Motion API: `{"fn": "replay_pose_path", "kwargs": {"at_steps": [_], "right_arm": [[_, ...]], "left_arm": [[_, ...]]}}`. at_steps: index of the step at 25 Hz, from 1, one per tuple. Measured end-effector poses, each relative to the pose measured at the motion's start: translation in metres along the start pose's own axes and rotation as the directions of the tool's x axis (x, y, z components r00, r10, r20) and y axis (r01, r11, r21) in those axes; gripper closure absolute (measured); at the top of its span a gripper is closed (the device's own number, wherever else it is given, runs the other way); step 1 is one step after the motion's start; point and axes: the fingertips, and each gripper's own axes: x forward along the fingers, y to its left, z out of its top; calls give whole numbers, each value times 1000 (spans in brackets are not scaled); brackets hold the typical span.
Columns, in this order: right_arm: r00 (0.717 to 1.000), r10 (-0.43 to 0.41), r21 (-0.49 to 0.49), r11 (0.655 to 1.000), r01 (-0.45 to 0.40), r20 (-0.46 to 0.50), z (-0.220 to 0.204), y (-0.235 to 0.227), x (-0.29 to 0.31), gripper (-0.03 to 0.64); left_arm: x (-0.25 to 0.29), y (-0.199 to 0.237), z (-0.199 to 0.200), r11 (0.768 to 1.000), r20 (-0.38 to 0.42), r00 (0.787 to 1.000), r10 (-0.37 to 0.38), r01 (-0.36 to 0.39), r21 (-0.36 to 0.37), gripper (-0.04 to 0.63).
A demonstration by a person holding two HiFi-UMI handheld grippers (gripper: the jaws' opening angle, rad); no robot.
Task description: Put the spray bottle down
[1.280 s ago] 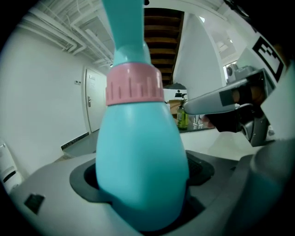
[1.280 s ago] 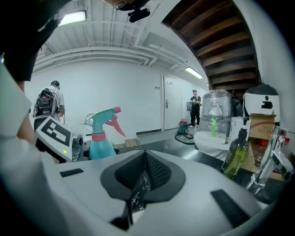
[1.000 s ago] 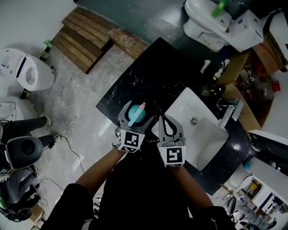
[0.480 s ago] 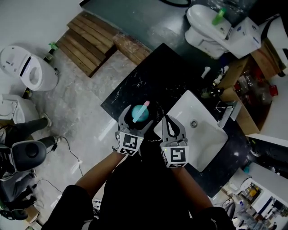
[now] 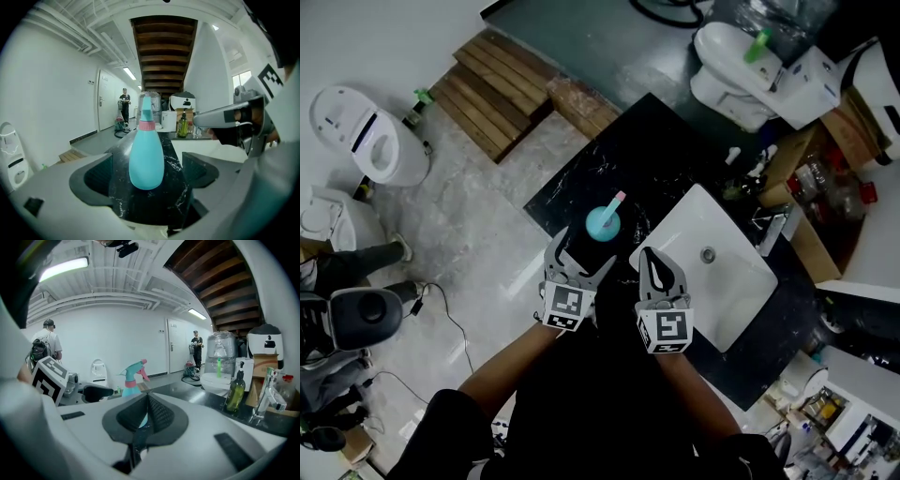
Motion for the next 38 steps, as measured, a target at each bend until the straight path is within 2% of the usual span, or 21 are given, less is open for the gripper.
{"fn": "replay_pose_path", "kwargs": {"at_steps": [10,15,17,21,29,33,36,38], "right_arm": [[997,-27,1,1000,27,70,17,49,-56,600],[982,-66,12,998,65,176,41,72,-101,600],[980,-84,17,996,82,181,45,79,-114,600],[977,-116,21,993,114,181,46,87,-145,600],[973,-139,-19,989,145,182,43,84,-205,600],[960,-194,-33,978,204,203,44,71,-258,600],[949,-231,-20,970,241,214,44,59,-303,600],[942,-262,-14,963,271,212,40,51,-332,600]], "left_arm": [[-74,-13,15,1000,61,998,-8,6,22,138],[-122,-28,21,1000,102,995,5,-5,3,139],[-141,-33,20,1000,109,994,1,-1,-2,140],[-174,-53,25,999,137,990,-35,31,33,140],[-206,-135,61,980,236,951,-198,198,22,141],[-218,-190,79,968,279,928,-248,250,27,141],[-227,-233,88,963,280,923,-263,268,21,143],[-232,-261,86,957,252,926,-282,290,6,149]]}}
